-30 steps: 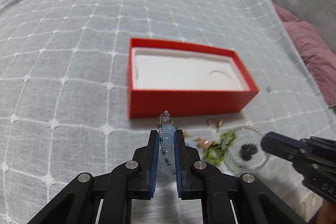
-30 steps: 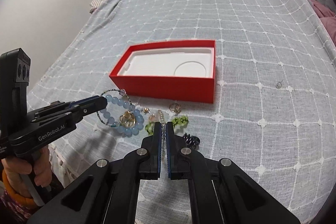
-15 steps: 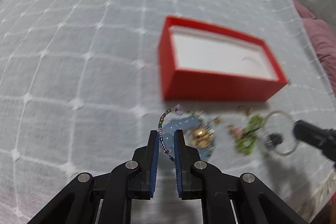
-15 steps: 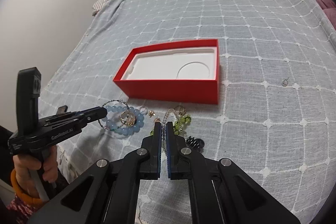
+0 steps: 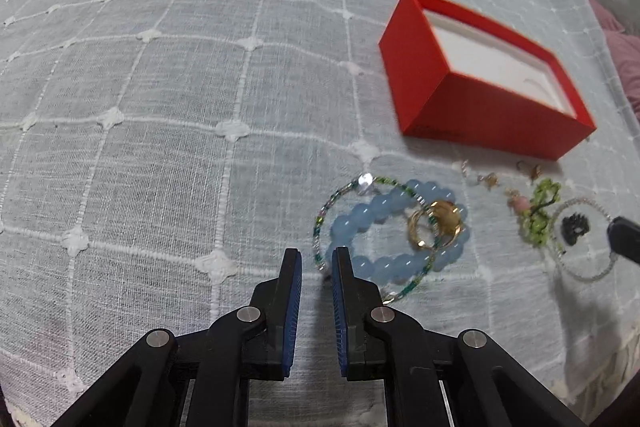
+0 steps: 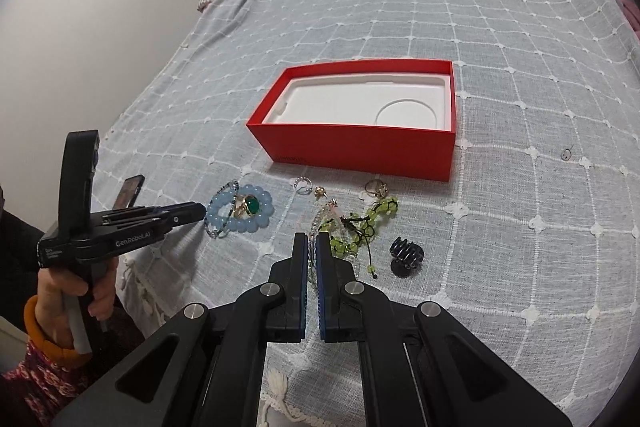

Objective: Organize jewelry
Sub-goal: 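Grasp the multicolour seed-bead bracelet with the left tool while the right grasps the clear crystal bracelet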

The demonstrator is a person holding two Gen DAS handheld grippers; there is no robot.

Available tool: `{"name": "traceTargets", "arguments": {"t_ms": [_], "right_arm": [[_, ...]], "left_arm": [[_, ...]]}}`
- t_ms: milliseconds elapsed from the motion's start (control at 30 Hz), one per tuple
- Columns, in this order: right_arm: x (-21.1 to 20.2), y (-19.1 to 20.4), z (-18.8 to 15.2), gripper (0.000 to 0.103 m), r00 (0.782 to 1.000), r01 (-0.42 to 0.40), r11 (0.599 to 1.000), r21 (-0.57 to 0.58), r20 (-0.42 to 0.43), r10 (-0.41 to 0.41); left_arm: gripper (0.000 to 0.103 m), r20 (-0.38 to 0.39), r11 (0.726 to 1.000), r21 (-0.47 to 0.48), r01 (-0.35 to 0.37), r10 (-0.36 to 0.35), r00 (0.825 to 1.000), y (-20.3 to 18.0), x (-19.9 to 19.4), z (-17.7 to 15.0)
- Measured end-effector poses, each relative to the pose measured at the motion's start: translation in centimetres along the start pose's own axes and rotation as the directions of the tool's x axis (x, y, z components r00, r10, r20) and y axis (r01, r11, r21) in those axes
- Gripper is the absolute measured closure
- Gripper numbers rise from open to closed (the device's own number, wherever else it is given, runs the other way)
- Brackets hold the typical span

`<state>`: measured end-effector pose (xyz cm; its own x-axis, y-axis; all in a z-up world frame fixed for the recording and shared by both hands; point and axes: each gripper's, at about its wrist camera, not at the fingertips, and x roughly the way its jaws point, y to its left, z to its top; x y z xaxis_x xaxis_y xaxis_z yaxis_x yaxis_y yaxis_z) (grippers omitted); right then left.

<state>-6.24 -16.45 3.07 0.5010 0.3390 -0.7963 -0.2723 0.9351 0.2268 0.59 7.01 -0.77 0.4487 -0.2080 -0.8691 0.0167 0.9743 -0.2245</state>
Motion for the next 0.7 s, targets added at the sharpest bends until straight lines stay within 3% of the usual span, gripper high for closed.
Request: {"name": "traceTargets", "arguments": {"t_ms": [133,400,500,700], "right_arm": [[0.2,-0.1,-0.1,0.1,1.0,0.002,1.0,0.0,-0.005,-0.002],[0.5,-0.1,-0.1,0.1,1.0,0.006,1.0,0.004,-0.012,-0.006],[0.4,-0.2,0.0,0.1,1.0,0.009,1.0,0.004,-0.008,-0.009],[-0.4,-0.2,0.2,0.1,1.0,0.0,1.0,0.001,0.017,0.0]], "left_arm": [[0.091,-0.032,1.0,0.022,0.0,0.0,0.999,-0.5,0.7,-0.2],[0.095,0.008,0.981,0.152,-0.121,0.122,0.993,-2.9,1.3,-1.1],[0.103,0.01,0.983,0.135,-0.121,0.121,0.993,-2.9,1.2,-1.1],[0.103,0.063,0.986,0.11,-0.122,0.115,0.991,-2.6,-0.3,-1.0]]}}
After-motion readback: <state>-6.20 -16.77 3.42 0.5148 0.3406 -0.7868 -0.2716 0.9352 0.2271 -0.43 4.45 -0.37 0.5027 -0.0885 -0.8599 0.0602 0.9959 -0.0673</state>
